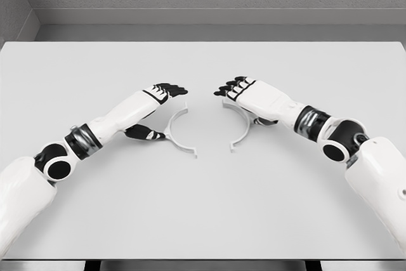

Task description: Assemble PVC drainage pipe clamps

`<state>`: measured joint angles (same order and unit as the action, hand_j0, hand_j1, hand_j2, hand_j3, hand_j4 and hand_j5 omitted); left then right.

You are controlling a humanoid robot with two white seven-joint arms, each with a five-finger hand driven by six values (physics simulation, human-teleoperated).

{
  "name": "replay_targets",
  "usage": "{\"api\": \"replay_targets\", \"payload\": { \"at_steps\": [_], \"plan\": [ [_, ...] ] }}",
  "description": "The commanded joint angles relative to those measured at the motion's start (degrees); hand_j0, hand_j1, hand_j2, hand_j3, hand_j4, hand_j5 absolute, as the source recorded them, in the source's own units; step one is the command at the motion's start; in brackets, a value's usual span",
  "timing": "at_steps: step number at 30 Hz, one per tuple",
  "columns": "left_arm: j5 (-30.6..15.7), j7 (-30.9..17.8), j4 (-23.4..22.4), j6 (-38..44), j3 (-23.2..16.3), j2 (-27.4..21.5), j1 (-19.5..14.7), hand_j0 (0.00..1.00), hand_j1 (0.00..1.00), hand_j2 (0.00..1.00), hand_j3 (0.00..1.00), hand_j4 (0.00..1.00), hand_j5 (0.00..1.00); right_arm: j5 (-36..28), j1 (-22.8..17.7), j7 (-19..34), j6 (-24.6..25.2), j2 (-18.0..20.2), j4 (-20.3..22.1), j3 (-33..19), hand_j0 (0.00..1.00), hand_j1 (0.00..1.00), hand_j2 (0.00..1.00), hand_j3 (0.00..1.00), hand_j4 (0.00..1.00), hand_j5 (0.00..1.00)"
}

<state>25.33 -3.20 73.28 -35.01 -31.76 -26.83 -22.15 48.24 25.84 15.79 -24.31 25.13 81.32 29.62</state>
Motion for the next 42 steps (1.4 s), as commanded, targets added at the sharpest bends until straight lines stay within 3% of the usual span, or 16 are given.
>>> {"api": "replay_targets", "payload": {
  "at_steps": [1,22,42],
  "plan": [
    [-0.4,0.0,0.1,0.0,0.0,0.0,0.0,1.00,1.00,1.00,1.00,1.00,1.00,-0.3,0.0,0.2,0.1,-0.2,-0.1,0.1,1.00,1.00,1.00,1.00,1.00,1.00],
    [-0.4,0.0,-0.7,0.0,0.2,-0.6,-0.5,1.00,1.00,1.00,1.00,1.00,1.00,-0.3,1.8,0.2,1.0,-0.3,-1.9,1.1,1.00,1.00,1.00,1.00,1.00,1.00],
    [-1.1,0.1,-2.9,0.0,0.7,-2.5,-1.5,1.00,1.00,1.00,1.00,1.00,1.00,-0.3,2.5,1.3,1.5,-4.0,-0.8,3.7,1.00,1.00,1.00,1.00,1.00,1.00]
  ]
}}
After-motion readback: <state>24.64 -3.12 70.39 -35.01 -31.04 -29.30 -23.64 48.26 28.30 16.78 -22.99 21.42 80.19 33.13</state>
